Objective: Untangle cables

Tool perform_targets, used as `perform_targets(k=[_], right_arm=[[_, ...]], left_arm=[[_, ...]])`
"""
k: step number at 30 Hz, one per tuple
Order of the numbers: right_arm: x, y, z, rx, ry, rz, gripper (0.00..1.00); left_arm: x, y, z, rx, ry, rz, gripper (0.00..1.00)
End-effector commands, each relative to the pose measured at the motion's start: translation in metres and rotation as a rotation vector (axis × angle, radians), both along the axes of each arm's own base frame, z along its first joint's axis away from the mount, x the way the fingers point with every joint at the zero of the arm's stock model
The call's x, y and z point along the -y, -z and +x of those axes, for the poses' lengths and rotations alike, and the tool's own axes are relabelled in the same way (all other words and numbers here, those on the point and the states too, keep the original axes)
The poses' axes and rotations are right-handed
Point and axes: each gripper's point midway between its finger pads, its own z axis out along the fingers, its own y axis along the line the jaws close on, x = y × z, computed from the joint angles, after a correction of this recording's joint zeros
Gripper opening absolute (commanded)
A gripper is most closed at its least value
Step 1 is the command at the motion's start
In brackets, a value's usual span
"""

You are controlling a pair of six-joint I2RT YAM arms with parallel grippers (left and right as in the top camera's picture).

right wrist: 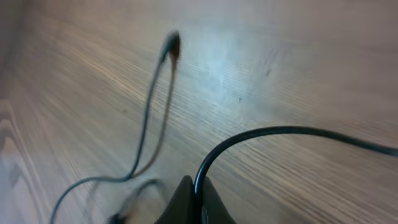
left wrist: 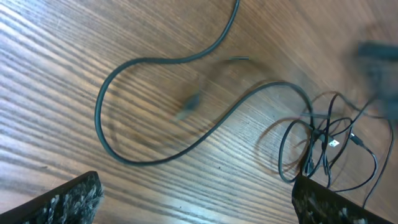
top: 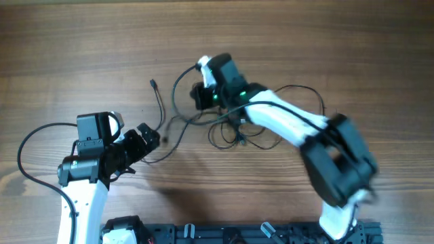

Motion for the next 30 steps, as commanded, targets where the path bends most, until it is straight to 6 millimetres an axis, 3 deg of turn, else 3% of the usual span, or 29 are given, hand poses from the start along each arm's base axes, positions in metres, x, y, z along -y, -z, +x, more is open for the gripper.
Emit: perform_targets(k=[1,2,4,6,8,11,17,20,28,30], right_arm=[[0.048,-0.168,0.035,0.444,0.101,-0.001,0.05],[0.069,-0.205,0.035,0.524,0.150,-0.001,0.05],[0.105,-0.257,0.030,0.628,0.223,0.015,0.05],[0.139,-0.296,0.020,0.702,0.279,0.030,0.05],[0.173,-0.323,0.011,0.762,0.335,0.017,0.05],[0.223,-0.344,0.005,0.818,0.444,-0.040,0.04],[0.359,-0.374,0.004,0.903,0.914,-0.237,0.04],[0.429,-0.386,-0.007,0.935,1.166,-0.341,0.04],[0.555,-0.450,-0.049,1.213,1.449,-0.654,0.05],[0.580,-0.449,-0.051,1.228,1.501,-0.688,0.05]], left_arm=[[-0.002,0.004,-0.004,-0.028,-0.015,0.003,1.00],[-0.002,0.005,-0.005,-0.031,-0.015,0.003,1.00],[-0.002,0.005,-0.005,-0.031,-0.015,0.003,1.00],[-0.002,0.005,-0.005,-0.031,-0.015,0.003,1.00],[-0.002,0.005,-0.005,-0.031,-0.015,0.003,1.00],[-0.002,0.005,-0.005,-0.031,-0.015,0.003,1.00],[-0.002,0.005,-0.005,-0.031,-0.015,0.003,1.00],[-0.002,0.005,-0.005,-0.031,-0.015,0.003,1.00],[-0.002,0.005,-0.005,-0.031,-0.015,0.003,1.00],[-0.002,0.005,-0.005,-0.031,-0.015,0.003,1.00]])
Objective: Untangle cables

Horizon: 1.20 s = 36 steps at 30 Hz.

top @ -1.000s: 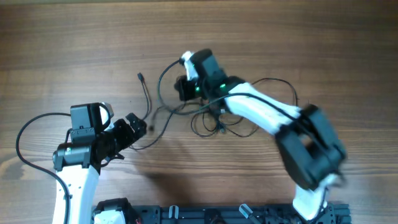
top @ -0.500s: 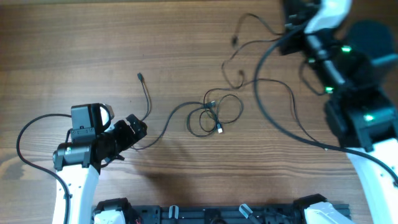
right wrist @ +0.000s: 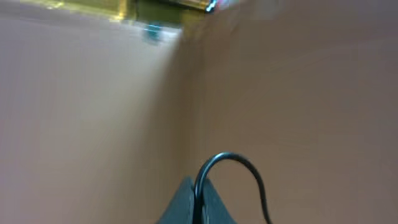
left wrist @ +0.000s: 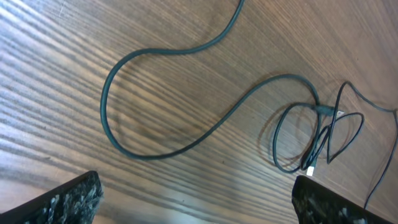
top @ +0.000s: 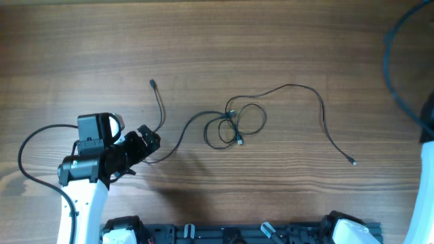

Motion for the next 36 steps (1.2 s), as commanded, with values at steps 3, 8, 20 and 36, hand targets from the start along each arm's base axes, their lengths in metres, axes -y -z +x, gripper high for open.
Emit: perform_targets(k=[3,8,20,36], right_arm=[[0.063,0.031,0.015,-0.108,0.139,-0.044,0.05],[0.121,0.152,0.062,-0.408,0.171,0.101,0.05],[0.233,0.372,0.011,-0.698,0.371,0.566,0.04],[0.210,0.398,-0.018,-0.672,0.264,0.861,1.00]], left_arm=[[-0.003,0.002,0.000,-0.006,-0.014,0.006,1.00],[-0.003,0.002,0.000,-0.006,-0.014,0.006,1.00],[-0.003,0.002,0.000,-0.006,-0.014,0.006,1.00],[-0.003,0.002,0.000,-0.005,-0.014,0.006,1.00]])
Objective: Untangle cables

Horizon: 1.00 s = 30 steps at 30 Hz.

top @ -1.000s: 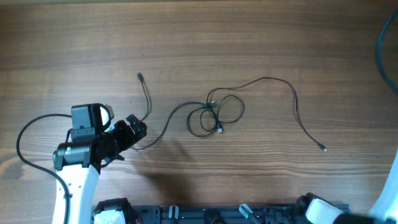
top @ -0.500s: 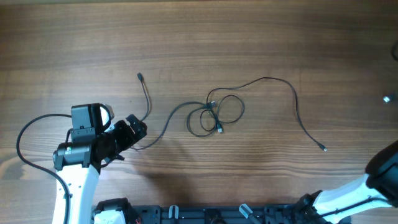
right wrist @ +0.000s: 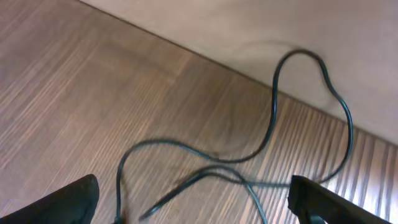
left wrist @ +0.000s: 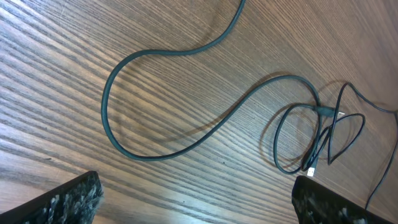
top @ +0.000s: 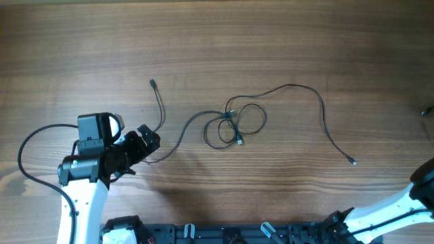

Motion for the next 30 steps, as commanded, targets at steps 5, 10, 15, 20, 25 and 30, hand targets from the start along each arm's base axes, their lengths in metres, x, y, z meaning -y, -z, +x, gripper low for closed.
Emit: perform_targets(k=[5,10,15,20,25,30], right_arm=[[-0.082,-0.075,0.047,0.380,-0.243,0.262,1.00],[-0.169,-0.068,0.068,0.423,-0.405,0.581,1.00],[-0.254,-0.044,0.078,0.231,-0.525,0.695,1.00],[-0.348,-0.034,0.094,0.113,-0.716,0.760,1.00],[-0.435,-0.008,0.107,-0.019,-0.828,0.740,1.00],[-0.457,0.020,0.105,-0.094,-0.555,0.663,1.00]], left_arm=[[-0.002,0.002,-0.001,-0.006,-0.013,0.003,1.00],[-0.002,0.002,-0.001,-0.006,-0.013,0.003,1.00],[-0.002,0.002,-0.001,-0.006,-0.013,0.003,1.00],[-0.002,0.002,-0.001,-0.006,-0.013,0.003,1.00],[-0.002,0.002,-0.001,-0.006,-0.013,0.003,1.00],[-0.002,0.002,-0.001,-0.006,-0.013,0.003,1.00]])
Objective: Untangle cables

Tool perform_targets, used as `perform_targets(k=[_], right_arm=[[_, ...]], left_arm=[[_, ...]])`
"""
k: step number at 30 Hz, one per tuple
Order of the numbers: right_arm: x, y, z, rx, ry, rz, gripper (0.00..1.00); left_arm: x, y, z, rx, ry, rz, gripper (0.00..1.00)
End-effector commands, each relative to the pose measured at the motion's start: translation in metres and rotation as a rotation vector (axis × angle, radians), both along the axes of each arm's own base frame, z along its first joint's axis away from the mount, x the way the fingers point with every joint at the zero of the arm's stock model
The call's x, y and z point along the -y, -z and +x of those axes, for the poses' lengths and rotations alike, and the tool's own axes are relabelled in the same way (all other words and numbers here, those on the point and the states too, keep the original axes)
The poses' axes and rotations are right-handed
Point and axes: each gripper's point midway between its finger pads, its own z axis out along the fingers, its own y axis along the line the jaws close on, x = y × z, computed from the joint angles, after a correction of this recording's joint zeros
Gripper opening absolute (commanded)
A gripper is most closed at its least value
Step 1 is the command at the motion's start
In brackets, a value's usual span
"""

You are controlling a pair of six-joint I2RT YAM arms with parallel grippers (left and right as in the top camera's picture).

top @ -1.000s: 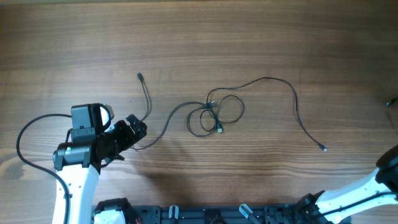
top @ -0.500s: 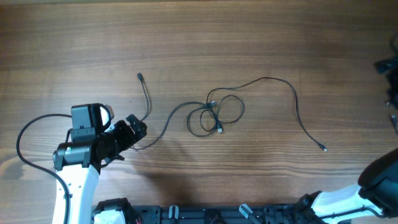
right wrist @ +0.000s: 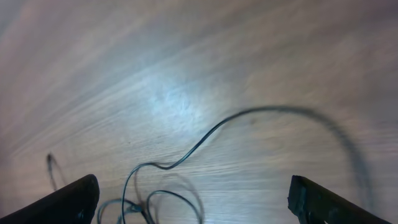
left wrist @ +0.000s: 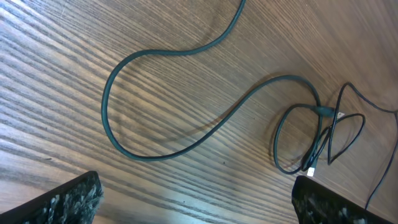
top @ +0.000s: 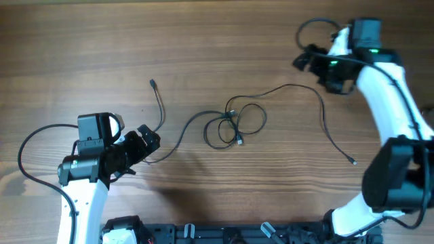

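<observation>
A dark green cable (top: pixel 160 108) runs from a plug at the upper left into a small knot of loops (top: pixel 234 126) at mid-table. From the knot a thin black cable (top: pixel 319 102) arcs right and ends in a plug at the lower right. The left wrist view shows the green cable (left wrist: pixel 155 155) and the knot (left wrist: pixel 317 140). My left gripper (top: pixel 149 139) is open by the green cable's bend, empty (left wrist: pixel 196 202). My right gripper (top: pixel 305 59) hovers open at the upper right, holding nothing (right wrist: pixel 199 202). Below it are the thin cable (right wrist: pixel 208 137) and the knot (right wrist: pixel 146 199).
The wooden table (top: pixel 81 41) carries only these cables. The left arm's own supply cable (top: pixel 27 146) loops at the lower left. A dark rail (top: pixel 224 234) runs along the front edge. A small dark piece (top: pixel 426 112) shows at the right edge.
My right arm was off the overhead view at the right, open over a cable lying there. Now it is over the table's upper right, open and empty. The left arm has not moved.
My right gripper was shut on a dark cable just above the tangle. Then it held that cable far off to the right, and the tangle had fewer loops. Then it was open with the cable lying below it. Now it is back over the table.
</observation>
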Motion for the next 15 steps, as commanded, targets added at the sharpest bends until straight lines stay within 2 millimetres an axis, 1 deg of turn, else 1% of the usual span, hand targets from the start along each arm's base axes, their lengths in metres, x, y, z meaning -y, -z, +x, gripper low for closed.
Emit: perform_targets(k=[1,4,7,10,12,15], right_arm=[[-0.008,0.036,-0.003,-0.115,0.240,-0.115,1.00],[-0.032,0.045,0.003,-0.101,0.259,-0.133,1.00],[-0.049,0.062,0.006,-0.108,0.289,-0.160,1.00],[-0.060,0.081,0.004,-0.138,0.312,-0.165,1.00],[-0.068,0.096,0.009,-0.136,0.295,-0.166,1.00],[-0.075,0.117,0.014,-0.140,0.280,-0.170,1.00]], left_arm=[[-0.002,0.002,-0.001,-0.006,-0.013,0.003,1.00],[-0.002,0.002,-0.001,-0.006,-0.013,0.003,1.00],[-0.002,0.002,-0.001,-0.006,-0.013,0.003,1.00],[-0.002,0.002,-0.001,-0.006,-0.013,0.003,1.00],[-0.002,0.002,-0.001,-0.006,-0.013,0.003,1.00],[-0.002,0.002,-0.001,-0.006,-0.013,0.003,1.00]])
